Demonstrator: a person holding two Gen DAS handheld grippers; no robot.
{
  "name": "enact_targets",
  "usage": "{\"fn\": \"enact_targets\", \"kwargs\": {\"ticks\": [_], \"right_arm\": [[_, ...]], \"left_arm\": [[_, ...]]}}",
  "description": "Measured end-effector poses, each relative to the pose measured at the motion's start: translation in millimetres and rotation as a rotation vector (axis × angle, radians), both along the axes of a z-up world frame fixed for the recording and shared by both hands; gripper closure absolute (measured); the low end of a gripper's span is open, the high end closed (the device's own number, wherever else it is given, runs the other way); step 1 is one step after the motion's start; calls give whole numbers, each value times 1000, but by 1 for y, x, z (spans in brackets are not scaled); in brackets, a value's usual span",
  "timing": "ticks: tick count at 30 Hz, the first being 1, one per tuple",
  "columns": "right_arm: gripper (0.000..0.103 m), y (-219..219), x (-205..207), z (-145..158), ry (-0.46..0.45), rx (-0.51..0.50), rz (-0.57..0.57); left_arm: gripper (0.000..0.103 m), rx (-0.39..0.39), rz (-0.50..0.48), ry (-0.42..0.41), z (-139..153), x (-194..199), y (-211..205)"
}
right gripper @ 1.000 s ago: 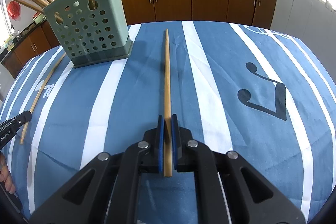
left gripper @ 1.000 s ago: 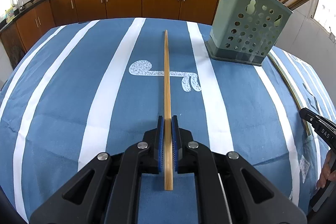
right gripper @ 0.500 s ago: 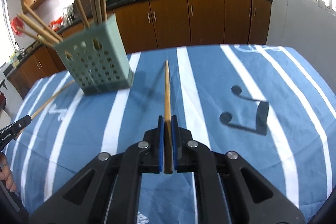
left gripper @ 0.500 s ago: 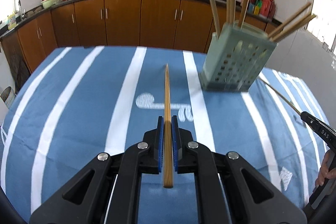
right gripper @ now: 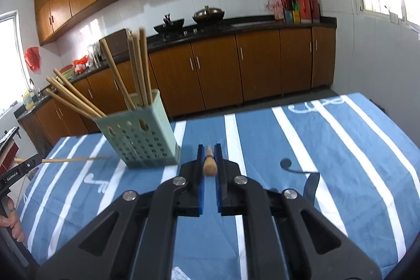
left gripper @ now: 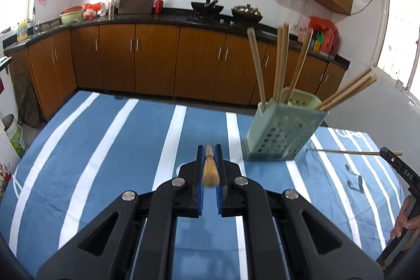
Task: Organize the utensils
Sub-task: 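Lift the left tool's chopstick above the green holder while the right tool carries its own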
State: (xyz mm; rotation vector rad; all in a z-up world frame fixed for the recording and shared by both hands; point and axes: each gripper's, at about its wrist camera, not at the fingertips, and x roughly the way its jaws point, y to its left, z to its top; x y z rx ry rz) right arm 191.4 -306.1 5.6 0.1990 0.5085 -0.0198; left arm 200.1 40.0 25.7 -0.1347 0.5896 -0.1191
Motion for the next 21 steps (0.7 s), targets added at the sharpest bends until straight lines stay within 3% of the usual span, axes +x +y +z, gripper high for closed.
{"fn": "enact_targets", "kwargs": {"ticks": [11,21], "right_arm": [[95,3,-3,38,-76,-19,22],[95,16,-21,102,-176,48,159]], "left_arm": [[95,5,-29,-66,27,-4,-6],[95,-2,-97,-171,78,-17,-21]]}}
